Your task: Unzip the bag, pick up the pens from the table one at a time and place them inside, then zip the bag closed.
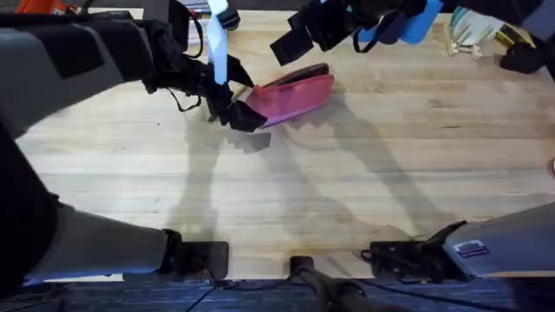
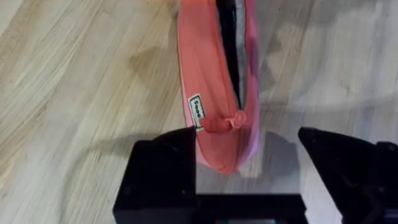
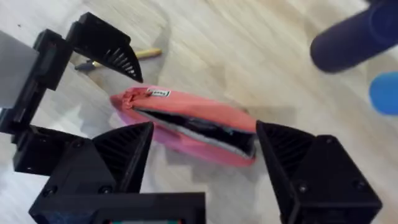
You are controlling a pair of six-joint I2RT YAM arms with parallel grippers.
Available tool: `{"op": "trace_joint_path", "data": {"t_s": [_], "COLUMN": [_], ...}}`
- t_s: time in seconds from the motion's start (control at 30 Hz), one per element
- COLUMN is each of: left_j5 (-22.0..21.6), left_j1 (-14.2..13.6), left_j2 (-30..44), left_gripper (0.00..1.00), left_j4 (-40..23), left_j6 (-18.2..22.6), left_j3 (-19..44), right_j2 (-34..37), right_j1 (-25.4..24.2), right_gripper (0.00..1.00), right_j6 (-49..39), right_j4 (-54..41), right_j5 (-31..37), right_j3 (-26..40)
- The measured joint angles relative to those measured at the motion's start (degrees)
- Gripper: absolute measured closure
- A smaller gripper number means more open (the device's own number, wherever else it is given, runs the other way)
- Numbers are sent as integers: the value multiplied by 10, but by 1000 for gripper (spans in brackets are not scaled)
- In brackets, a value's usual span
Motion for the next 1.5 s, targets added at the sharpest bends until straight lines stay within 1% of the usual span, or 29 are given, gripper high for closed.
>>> {"op": "trace_joint_path", "data": {"t_s": [0.07,0.13,0.23,0.43,0.57,0.6,0.73,0.87,1.03,1.2,1.33,1.5], "left_j5": [0,-4,-17,-31,-32,-32,-41,-50,-58,-60,-61,-61], "left_j1": [0,1,6,31,48,66,77,78,78,78,78,78], "left_j2": [-1,-9,-41,-142,-209,-269,-312,-329,-330,-330,-330,-330], "left_gripper": [8,8,7,7,7,7,7,7,7,7,7,7], "left_j4": [-2,-4,-21,-76,-116,-143,-161,-165,-165,-165,-165,-165], "left_j6": [-4,-16,-34,-48,-50,-50,-50,-50,-50,-50,-50,-50], "left_j3": [0,0,0,0,0,0,0,0,0,0,0,0], "right_j2": [0,0,0,0,0,0,0,0,0,0,2,6], "right_j1": [0,0,0,0,0,0,0,0,0,0,0,-7], "right_gripper": [4,4,4,4,5,4,4,4,4,6,10,9], "right_j6": [-18,-29,-49,-142,-208,-241,-261,-272,-297,-321,-329,-338], "right_j4": [5,5,5,5,8,42,58,60,74,67,19,-68], "right_j5": [0,0,-17,-95,-117,-124,-128,-128,-128,-128,-128,-128], "right_j3": [0,0,0,0,0,0,0,0,0,1,18,70]}}
